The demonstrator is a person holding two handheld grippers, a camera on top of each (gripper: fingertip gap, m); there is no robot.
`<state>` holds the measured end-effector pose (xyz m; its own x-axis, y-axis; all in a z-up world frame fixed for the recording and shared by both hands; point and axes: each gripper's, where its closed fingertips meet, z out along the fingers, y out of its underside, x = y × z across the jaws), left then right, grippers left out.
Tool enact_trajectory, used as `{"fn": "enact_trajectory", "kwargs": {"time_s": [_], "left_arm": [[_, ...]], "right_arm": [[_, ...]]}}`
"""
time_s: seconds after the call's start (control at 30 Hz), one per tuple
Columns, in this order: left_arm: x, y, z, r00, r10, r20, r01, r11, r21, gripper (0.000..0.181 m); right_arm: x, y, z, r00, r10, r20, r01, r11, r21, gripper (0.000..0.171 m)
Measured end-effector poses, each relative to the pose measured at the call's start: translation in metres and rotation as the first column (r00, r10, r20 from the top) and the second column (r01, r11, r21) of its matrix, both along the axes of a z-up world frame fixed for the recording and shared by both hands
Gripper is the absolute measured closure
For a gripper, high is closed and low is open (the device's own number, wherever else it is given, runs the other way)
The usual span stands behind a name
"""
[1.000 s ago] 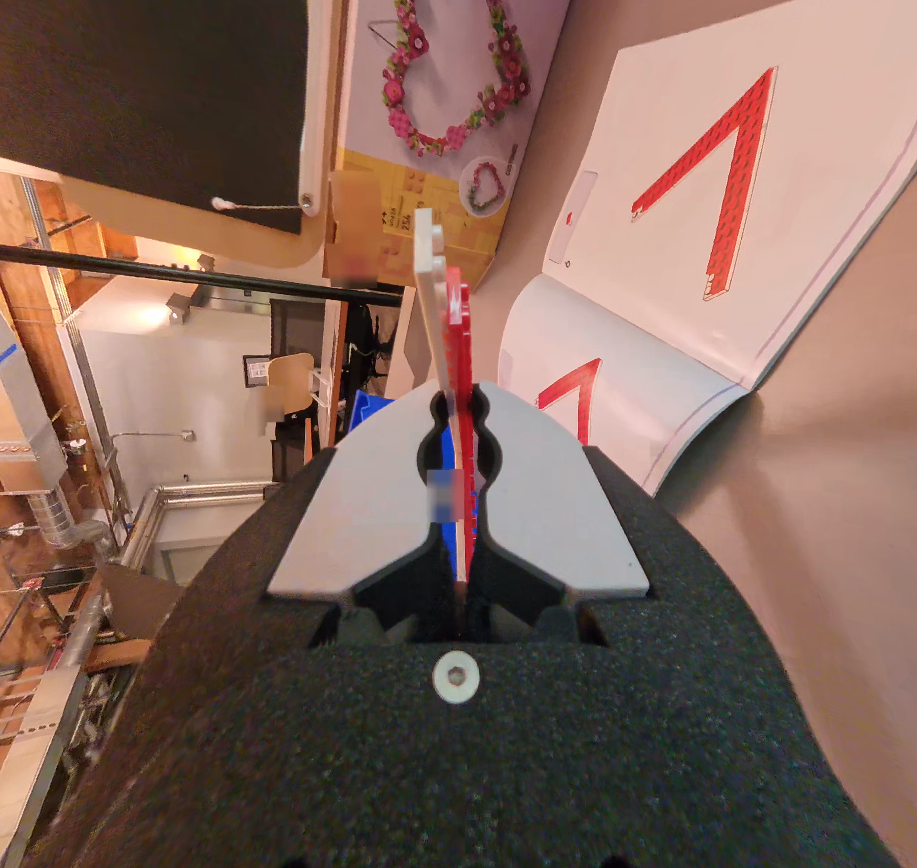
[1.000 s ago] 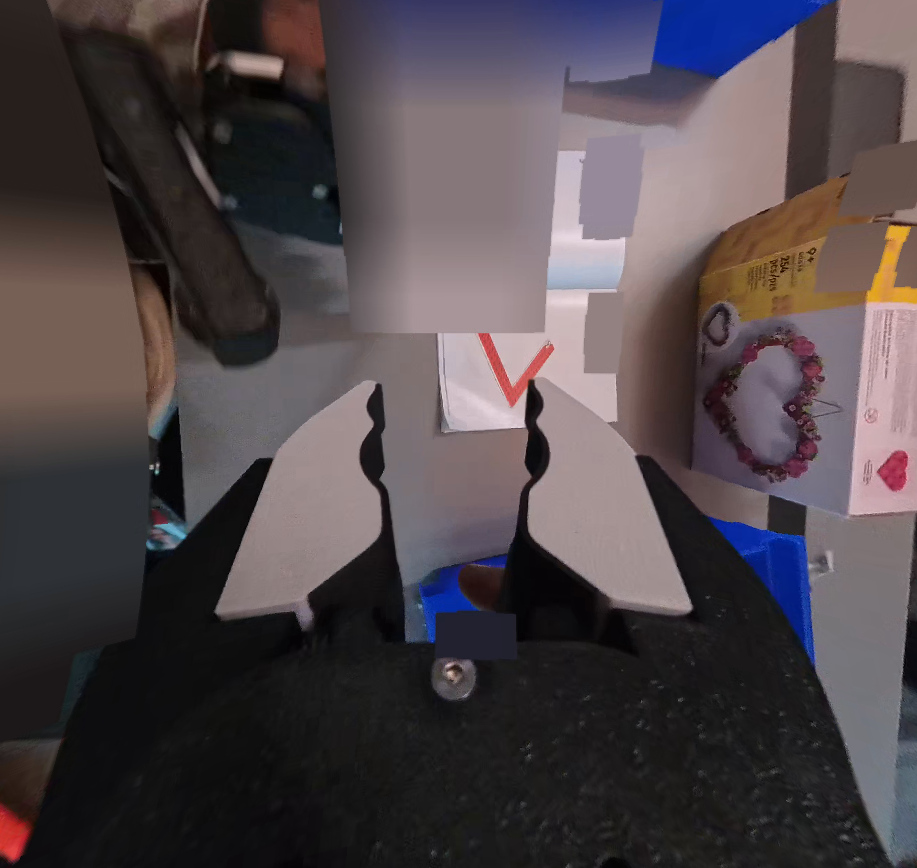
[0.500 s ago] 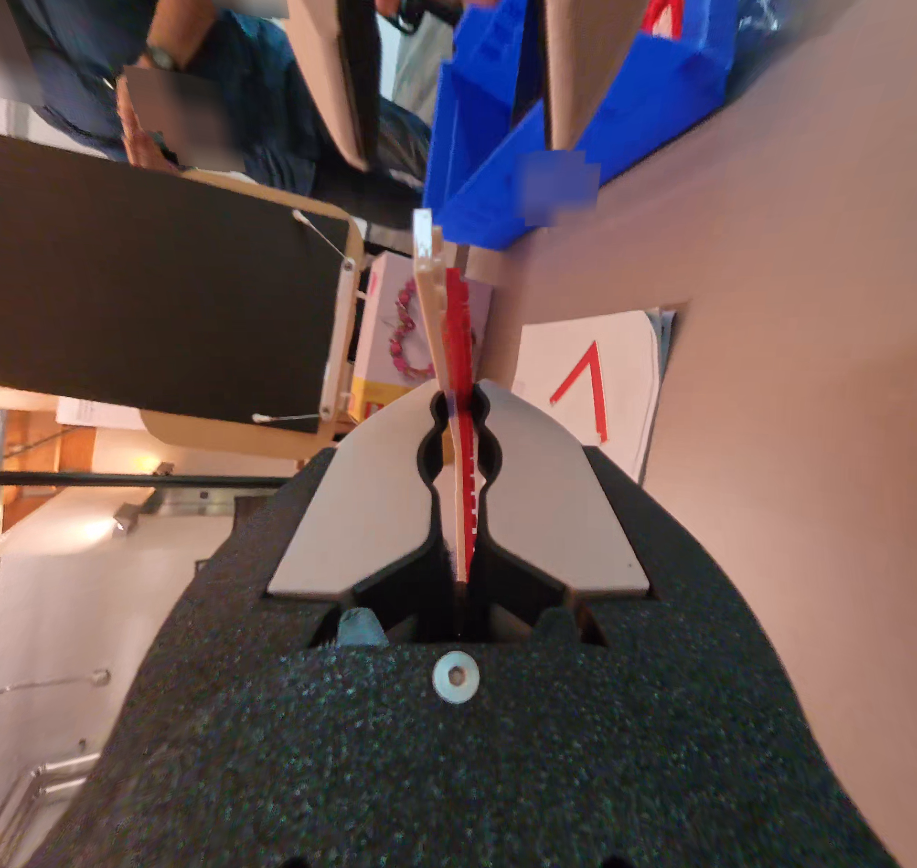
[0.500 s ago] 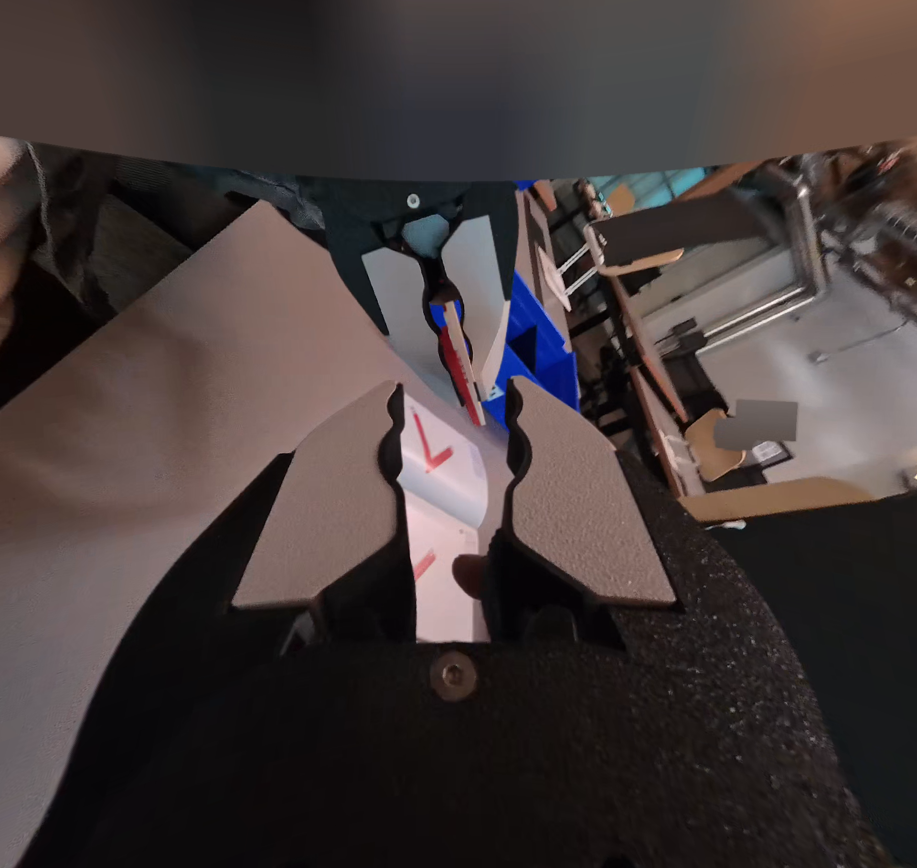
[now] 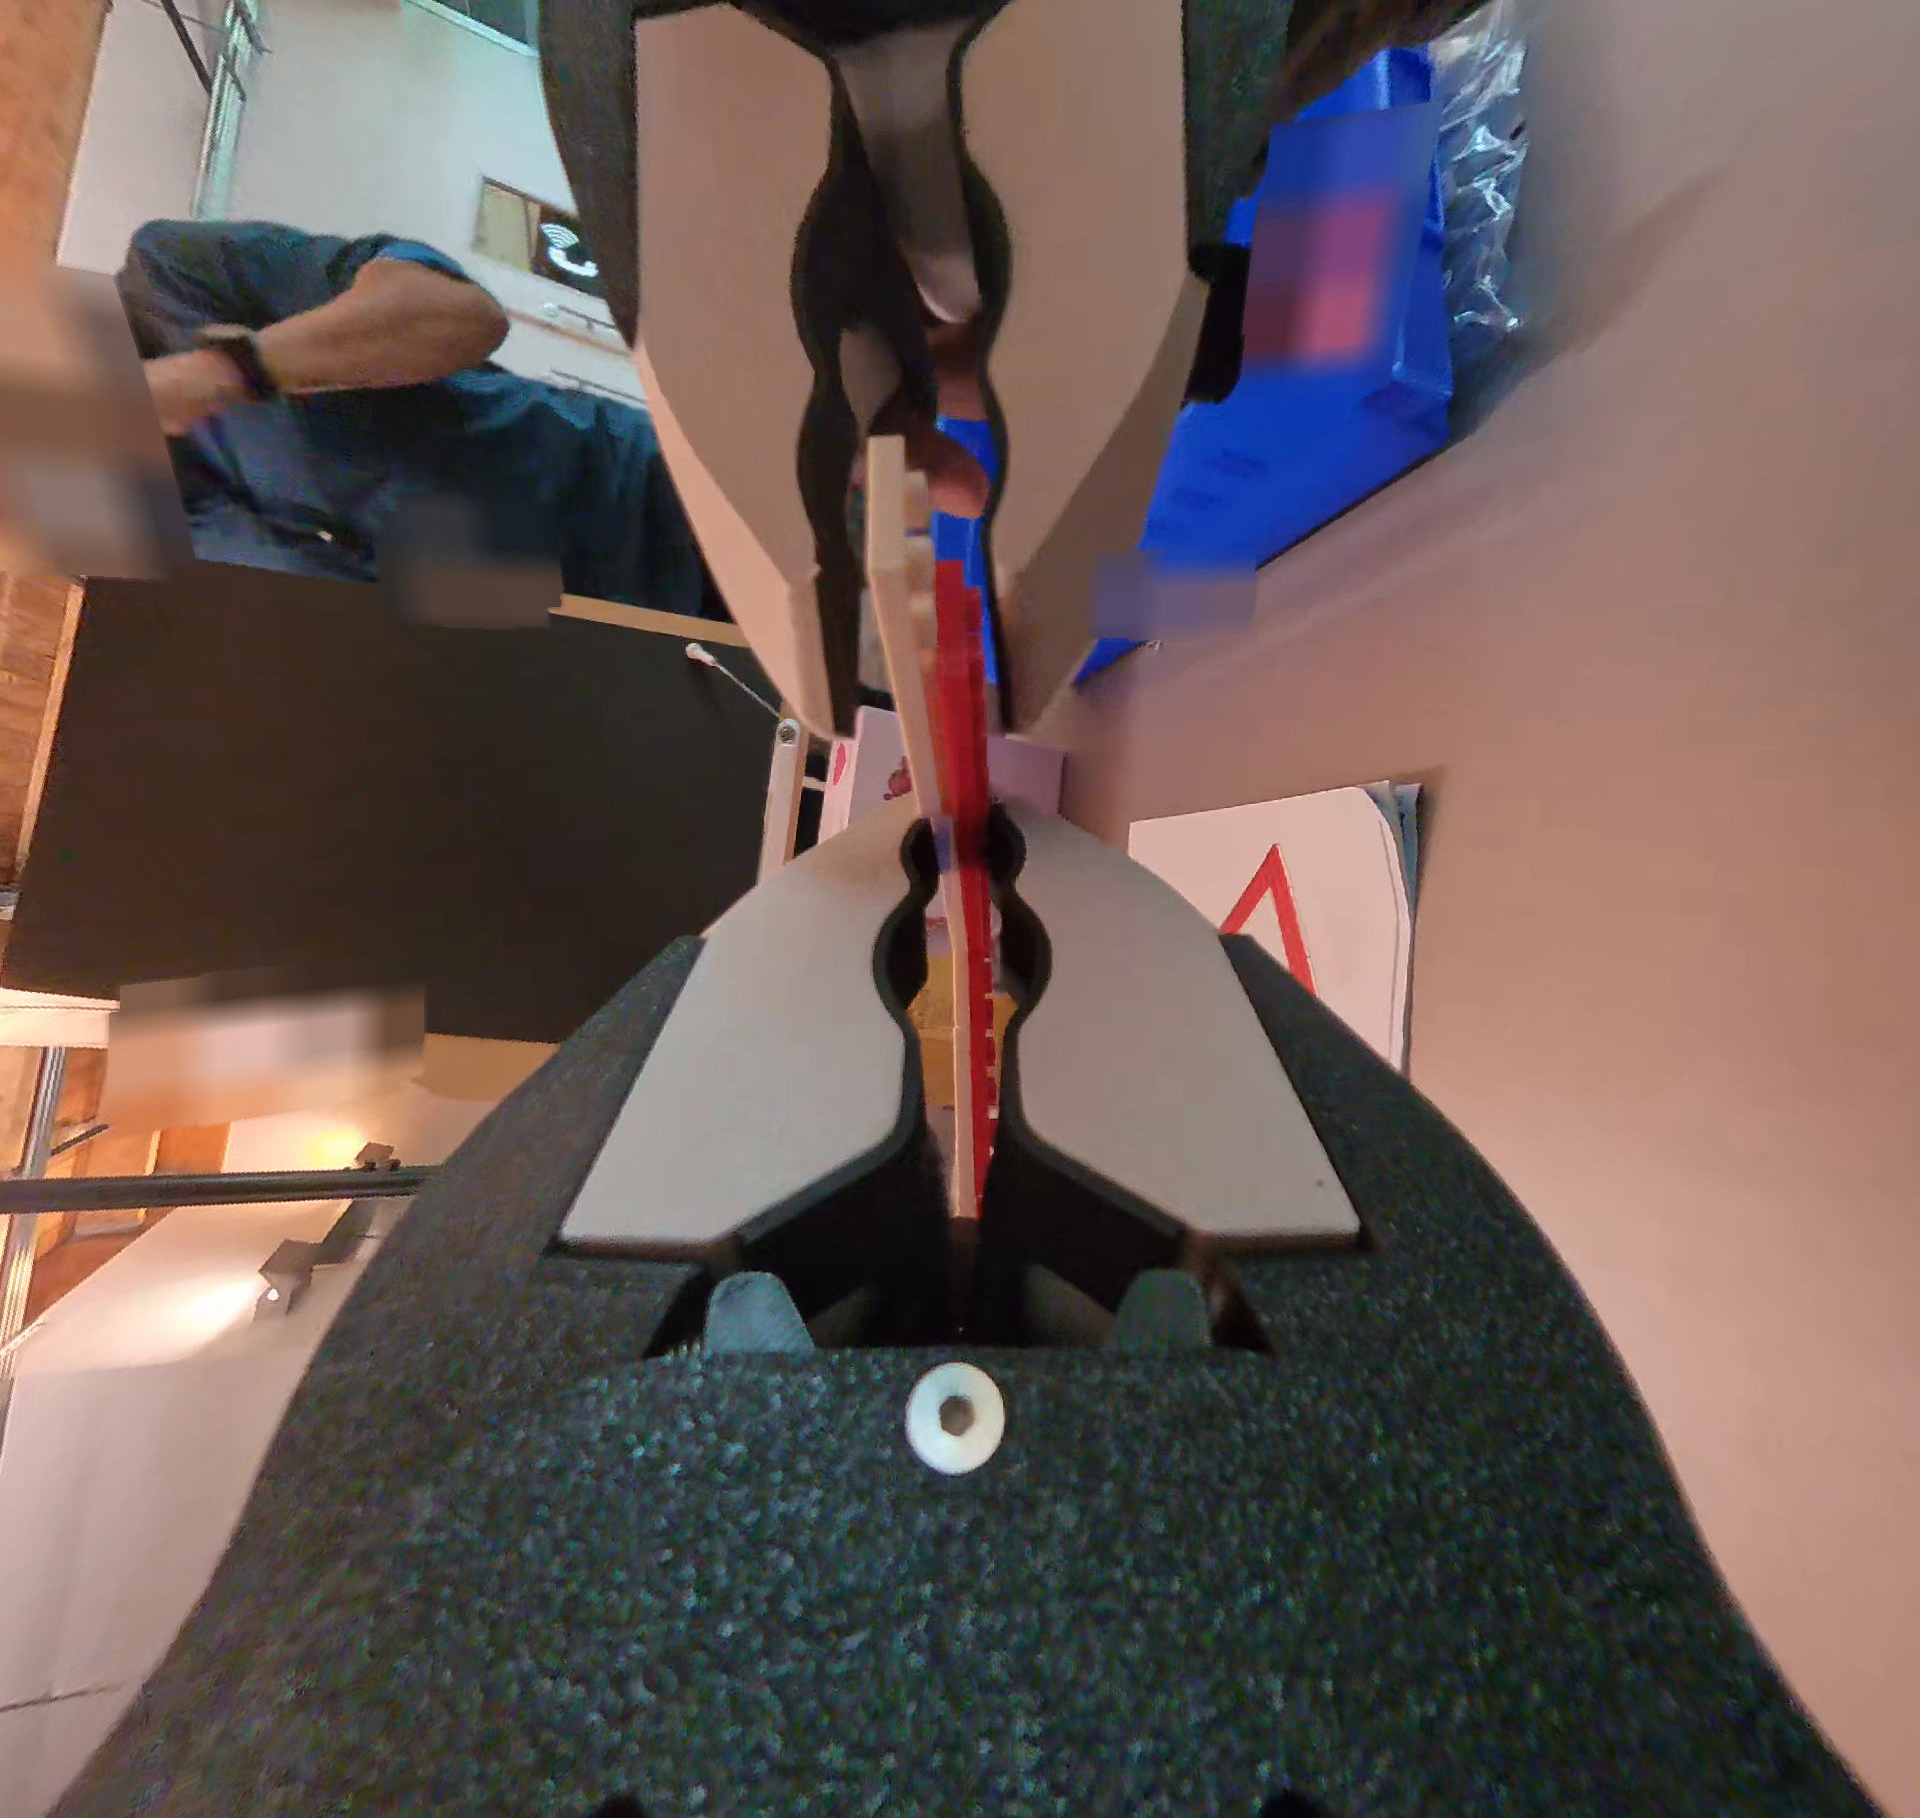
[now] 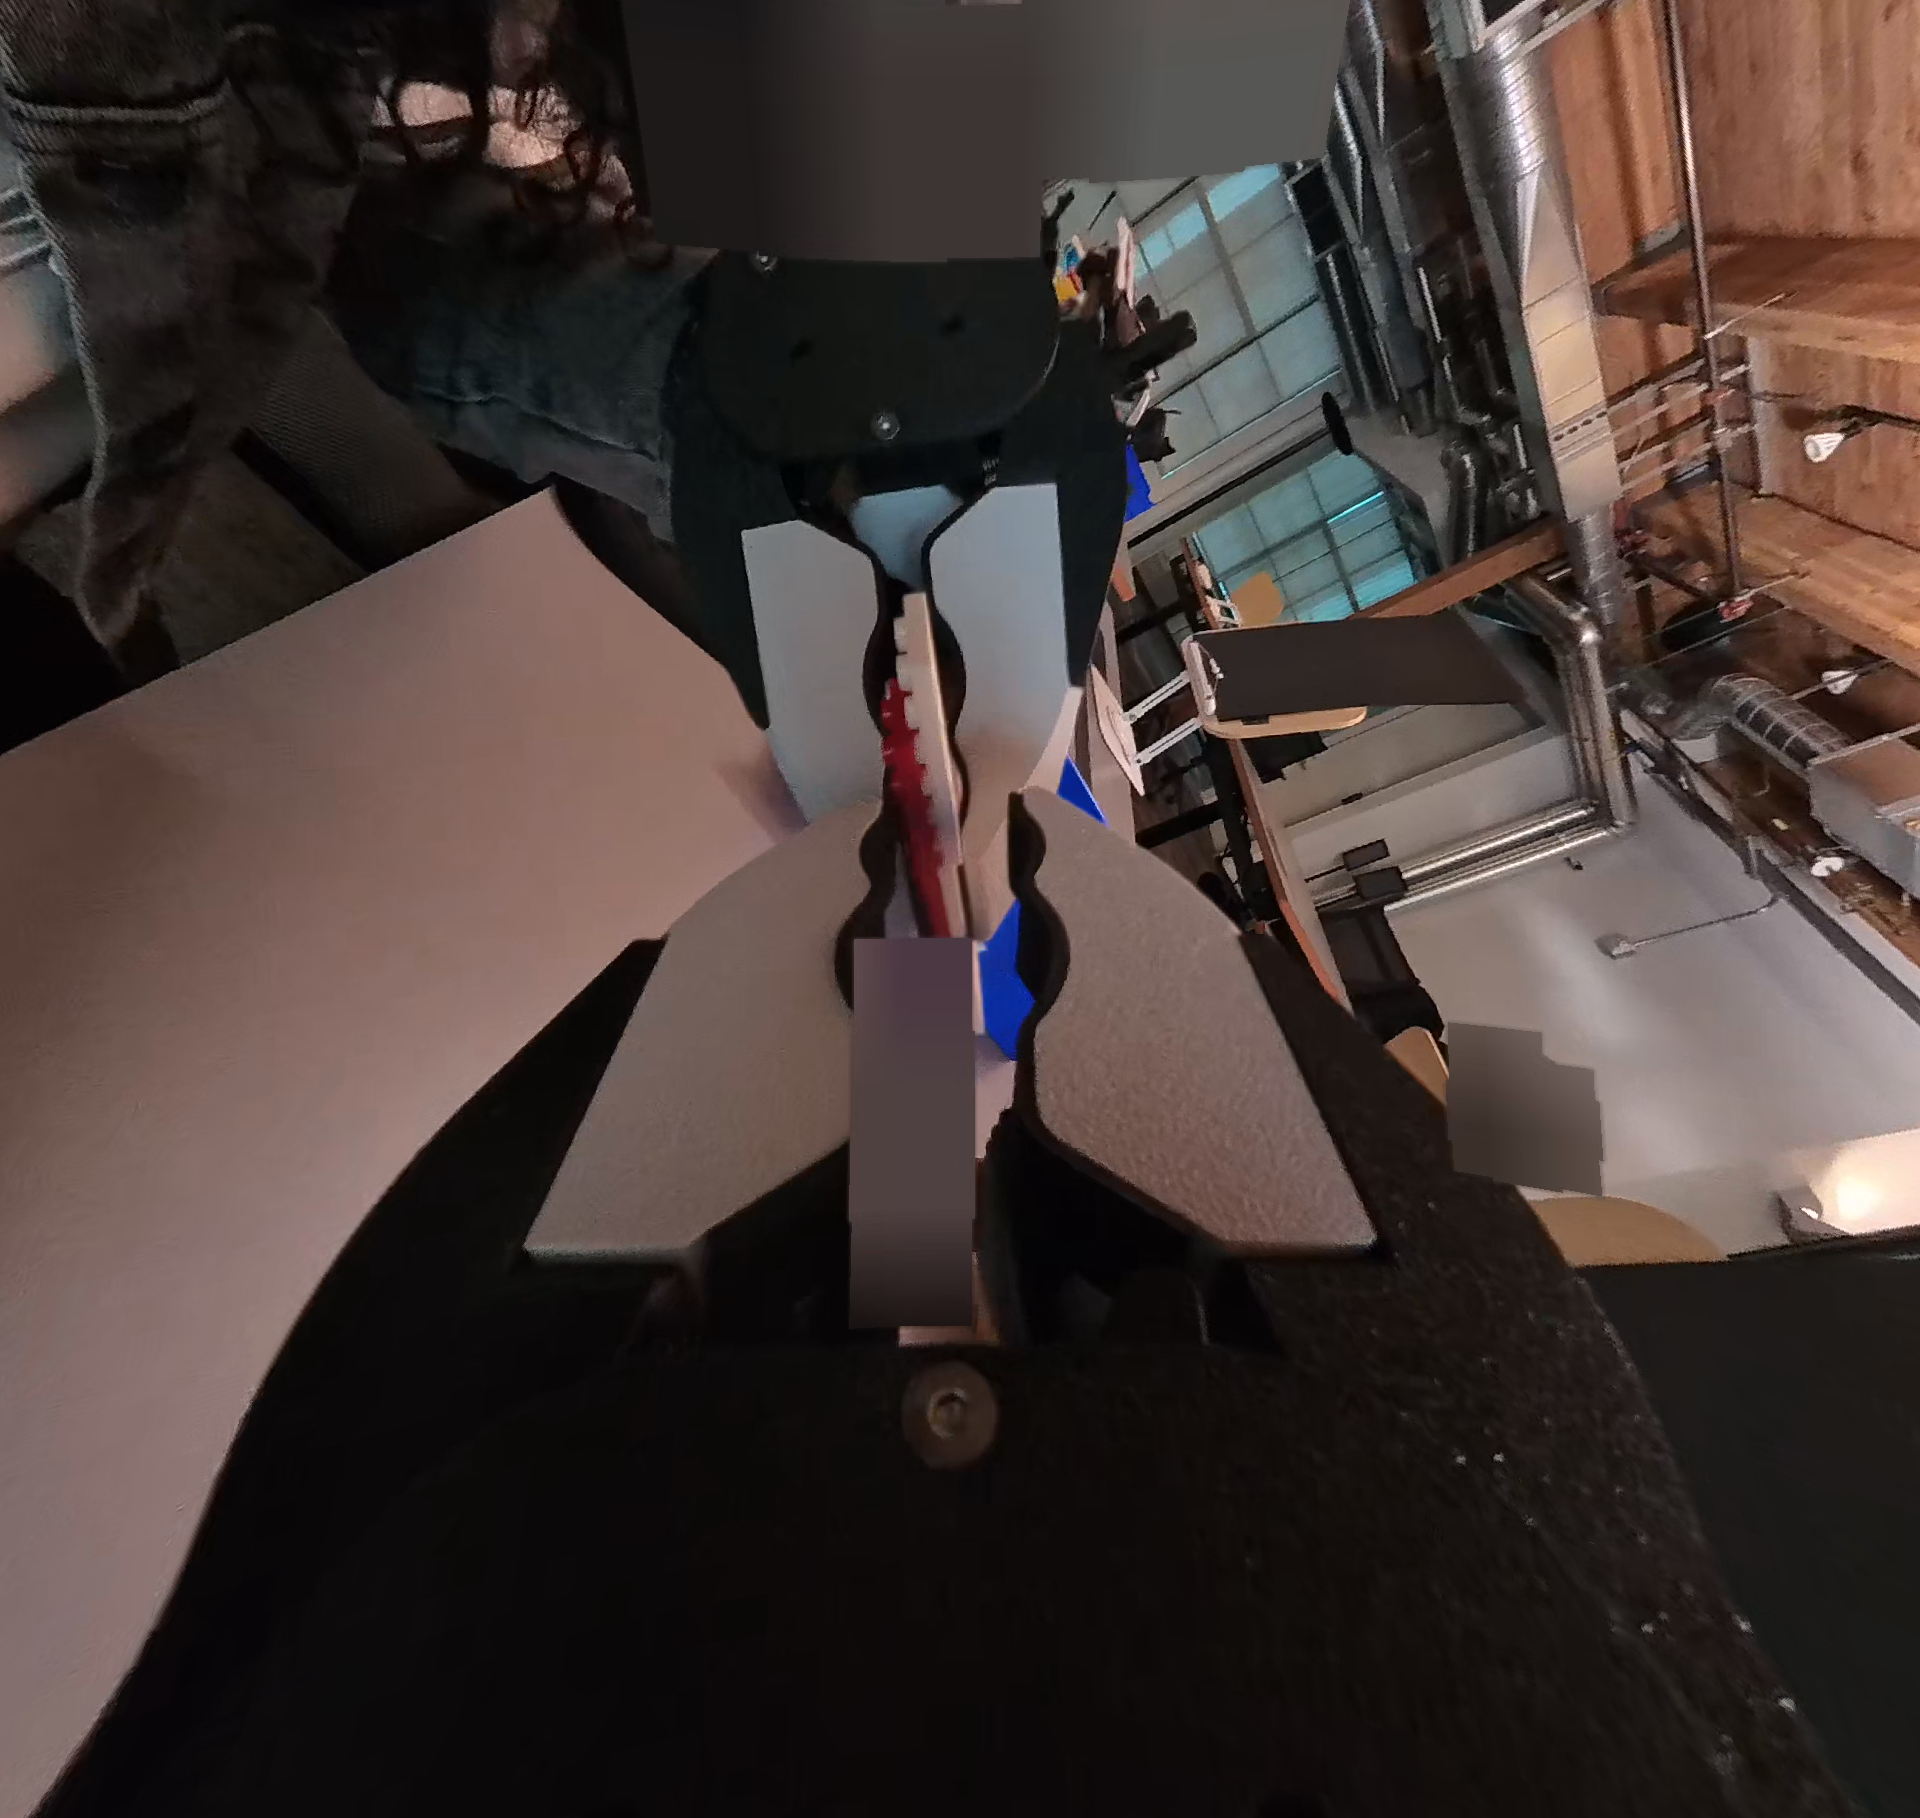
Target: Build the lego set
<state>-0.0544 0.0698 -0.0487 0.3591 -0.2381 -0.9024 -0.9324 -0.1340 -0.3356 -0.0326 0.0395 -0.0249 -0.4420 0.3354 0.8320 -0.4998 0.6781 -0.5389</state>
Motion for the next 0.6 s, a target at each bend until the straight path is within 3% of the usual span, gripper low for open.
{"fn": "enact_trajectory", "kwargs": {"time_s": [0.4,0.6], "left_arm": [[0.010,-0.004,-0.002,0.993,-0.059,0.107,0.064,0.997,-0.044,0.174],[0.011,-0.006,0.001,0.961,-0.131,0.245,0.139,0.990,-0.016,0.170]], "right_arm": [[0.005,-0.007,-0.005,0.997,0.028,0.075,-0.031,0.999,0.041,0.162],[0.001,0.004,-0.006,0.988,-0.005,0.152,0.021,0.994,-0.103,0.162]]}}
